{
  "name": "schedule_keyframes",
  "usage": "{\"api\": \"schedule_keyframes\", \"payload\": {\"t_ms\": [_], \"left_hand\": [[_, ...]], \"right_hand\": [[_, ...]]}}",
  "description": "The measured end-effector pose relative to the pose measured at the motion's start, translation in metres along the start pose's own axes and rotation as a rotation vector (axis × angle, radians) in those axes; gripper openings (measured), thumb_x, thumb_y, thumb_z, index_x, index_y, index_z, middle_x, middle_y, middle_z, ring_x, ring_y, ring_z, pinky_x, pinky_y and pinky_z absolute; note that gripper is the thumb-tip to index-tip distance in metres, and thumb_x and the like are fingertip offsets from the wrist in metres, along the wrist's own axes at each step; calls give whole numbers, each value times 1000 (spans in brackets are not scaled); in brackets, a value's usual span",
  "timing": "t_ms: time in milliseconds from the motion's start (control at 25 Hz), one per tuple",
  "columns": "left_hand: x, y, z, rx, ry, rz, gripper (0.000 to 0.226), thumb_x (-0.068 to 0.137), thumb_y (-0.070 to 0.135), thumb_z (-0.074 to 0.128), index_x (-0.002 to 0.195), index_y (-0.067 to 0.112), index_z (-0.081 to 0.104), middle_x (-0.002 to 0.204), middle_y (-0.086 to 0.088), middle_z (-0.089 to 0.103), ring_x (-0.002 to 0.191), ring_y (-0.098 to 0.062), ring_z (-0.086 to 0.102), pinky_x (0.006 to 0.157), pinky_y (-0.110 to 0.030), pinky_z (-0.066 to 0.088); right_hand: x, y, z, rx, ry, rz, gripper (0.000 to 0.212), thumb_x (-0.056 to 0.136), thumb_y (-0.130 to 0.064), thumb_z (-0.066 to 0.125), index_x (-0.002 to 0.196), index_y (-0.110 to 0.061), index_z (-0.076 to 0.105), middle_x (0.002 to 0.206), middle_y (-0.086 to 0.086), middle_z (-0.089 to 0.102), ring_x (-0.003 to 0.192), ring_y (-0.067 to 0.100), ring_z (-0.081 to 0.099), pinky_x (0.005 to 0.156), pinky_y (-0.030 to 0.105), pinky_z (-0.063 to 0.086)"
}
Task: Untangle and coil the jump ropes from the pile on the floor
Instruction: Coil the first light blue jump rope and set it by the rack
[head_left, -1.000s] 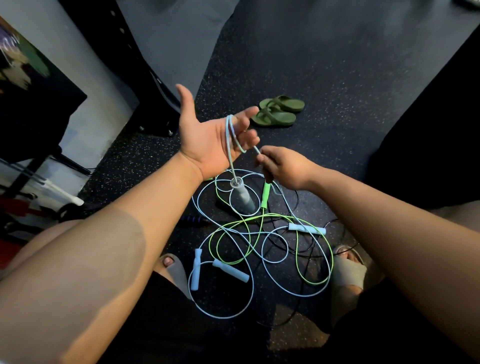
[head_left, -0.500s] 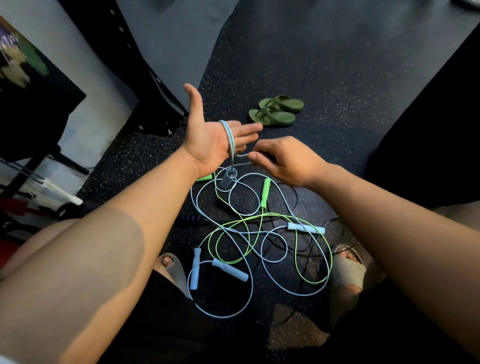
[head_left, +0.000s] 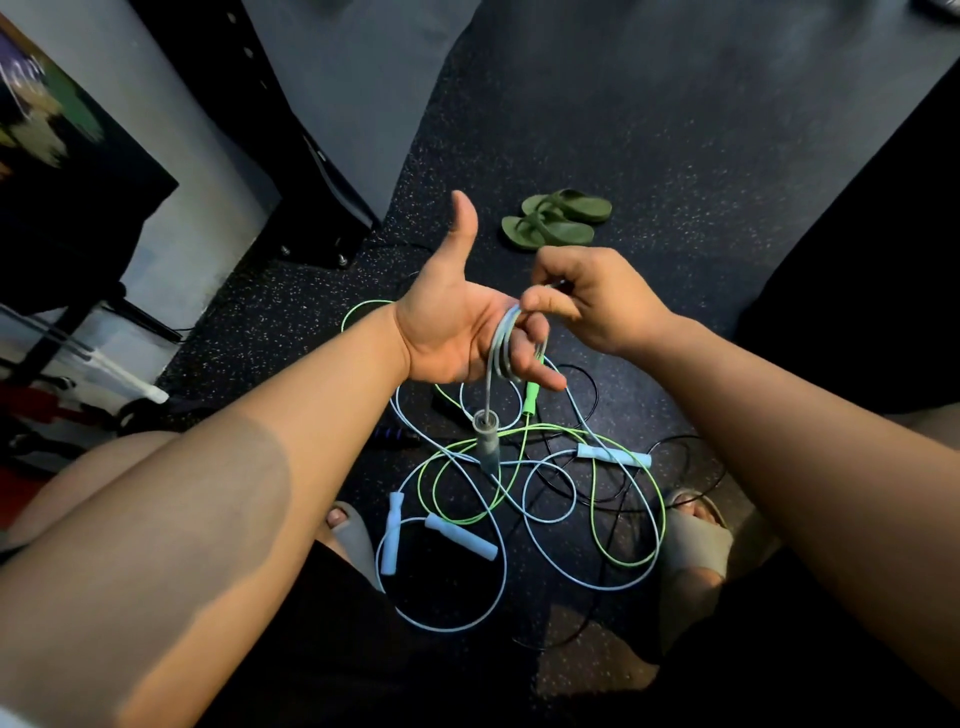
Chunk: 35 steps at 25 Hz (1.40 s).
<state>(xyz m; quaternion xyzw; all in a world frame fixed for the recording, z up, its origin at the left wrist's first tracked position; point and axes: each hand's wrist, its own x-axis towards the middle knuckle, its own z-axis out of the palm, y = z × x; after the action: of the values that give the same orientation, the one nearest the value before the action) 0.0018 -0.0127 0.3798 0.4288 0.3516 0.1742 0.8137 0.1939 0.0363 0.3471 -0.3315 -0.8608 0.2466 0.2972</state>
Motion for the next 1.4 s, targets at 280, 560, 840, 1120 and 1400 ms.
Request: {"api": "schedule_keyframes", "payload": {"t_ms": [280,560,840,1120,1400], "left_hand": [[-9,11,-12,-416,77,338,127,55,106,9,101,0,62,79,-12,72,91,-36,71,101,-41,50],[-8,20,-29,-420,251,523,143,60,102,-4,135,-5,53,133,-15,62,133,-32,54,118,-37,34],[2,8,-43,-208,531,412,141,66,97,-7,144,-11,39,131,-22,65,124,-34,63,125,-46,16],[12,-3,-35,181,240,60,140,61,99,-8,113,-13,59,123,-35,56,122,-42,58,121,-51,30],[13,-7,-38,100,351,86,149,61,100,-7,129,-17,56,119,-34,65,113,-37,66,118,-47,36]], "right_hand": [[-8,17,21,39,-224,363,33,105,-37,44,86,-15,59,67,-7,54,57,0,49,61,27,39],[-10,4,29,-68,-570,390,28,106,-31,41,88,-19,58,70,-8,57,61,8,51,60,26,38],[1,-22,16,-188,-375,32,30,104,-34,46,94,-13,66,70,-5,61,67,18,59,64,34,42],[7,-22,-4,-136,-135,-51,27,98,-43,57,97,-21,72,82,-6,72,72,14,66,65,38,52],[2,-27,-10,-90,-146,-106,29,98,-35,58,88,-12,72,73,-2,68,63,15,60,59,37,48]]}}
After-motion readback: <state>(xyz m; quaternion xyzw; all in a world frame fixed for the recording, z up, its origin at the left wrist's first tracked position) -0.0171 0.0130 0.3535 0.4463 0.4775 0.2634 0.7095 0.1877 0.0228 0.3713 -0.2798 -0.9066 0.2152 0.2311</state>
